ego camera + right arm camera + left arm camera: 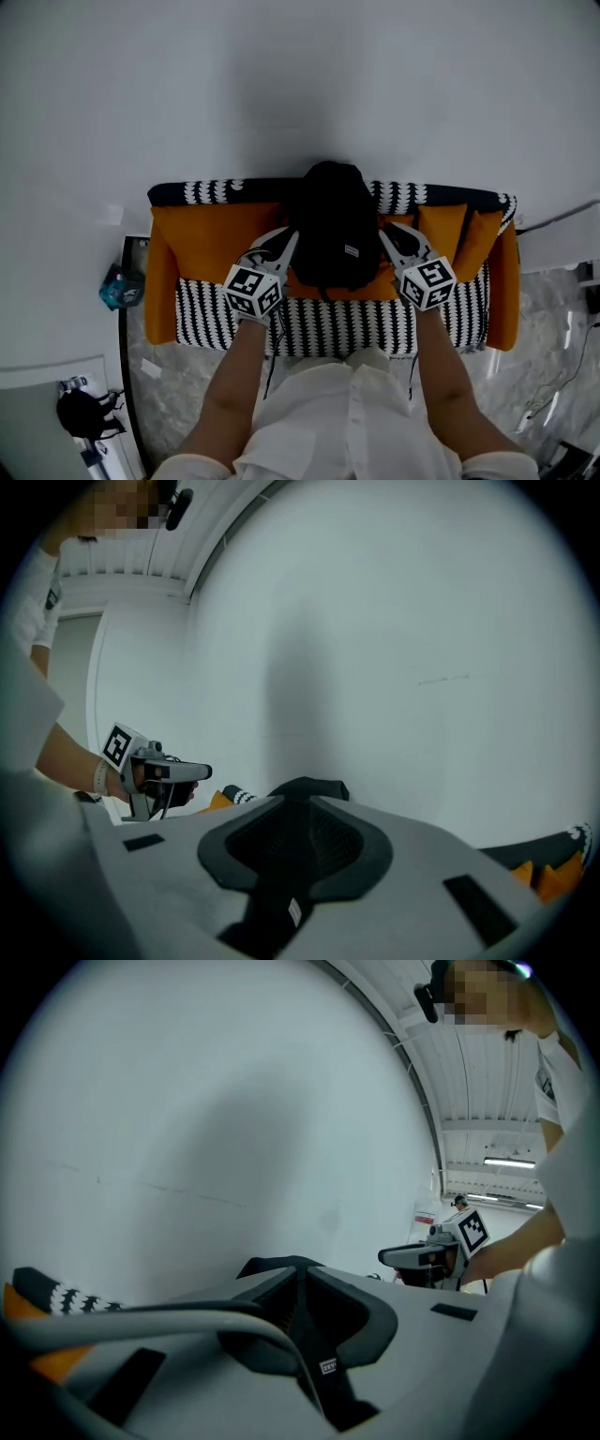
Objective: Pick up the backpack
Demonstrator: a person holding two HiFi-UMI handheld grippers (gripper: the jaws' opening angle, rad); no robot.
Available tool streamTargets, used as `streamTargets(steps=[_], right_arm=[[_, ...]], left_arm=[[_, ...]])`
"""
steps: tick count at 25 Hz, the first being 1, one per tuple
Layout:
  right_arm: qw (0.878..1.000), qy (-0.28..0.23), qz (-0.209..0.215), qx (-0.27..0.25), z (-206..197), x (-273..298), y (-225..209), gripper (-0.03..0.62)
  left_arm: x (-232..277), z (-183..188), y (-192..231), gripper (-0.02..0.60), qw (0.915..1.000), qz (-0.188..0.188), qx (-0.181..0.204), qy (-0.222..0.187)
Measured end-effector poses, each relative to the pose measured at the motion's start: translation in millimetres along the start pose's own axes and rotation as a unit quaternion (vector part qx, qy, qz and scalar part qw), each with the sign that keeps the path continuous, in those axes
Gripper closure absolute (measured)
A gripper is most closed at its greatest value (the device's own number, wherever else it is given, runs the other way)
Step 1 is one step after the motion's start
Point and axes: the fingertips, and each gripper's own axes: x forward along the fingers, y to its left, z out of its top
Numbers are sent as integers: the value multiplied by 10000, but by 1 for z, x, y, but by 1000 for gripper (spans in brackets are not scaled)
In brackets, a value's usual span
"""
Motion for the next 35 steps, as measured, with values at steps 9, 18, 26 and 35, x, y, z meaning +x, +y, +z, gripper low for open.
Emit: streamTargets(steps=[9,18,26,35], right_arm=[[9988,475,13,91,-34,40,-24,454],[9955,909,-45,245,-59,70,-42,386],[9913,1266,7,373,-75,92,-53,341],[9875,1478,195,515,-86,111,-44,345]], left_arm=[[43,-33,29,439,9986,-49,-77,527],[75,-61,53,376,9943,-137,-144,1050],[104,-75,58,344,9872,-310,211,1552],[123,-82,56,344,9844,-282,189,1725]])
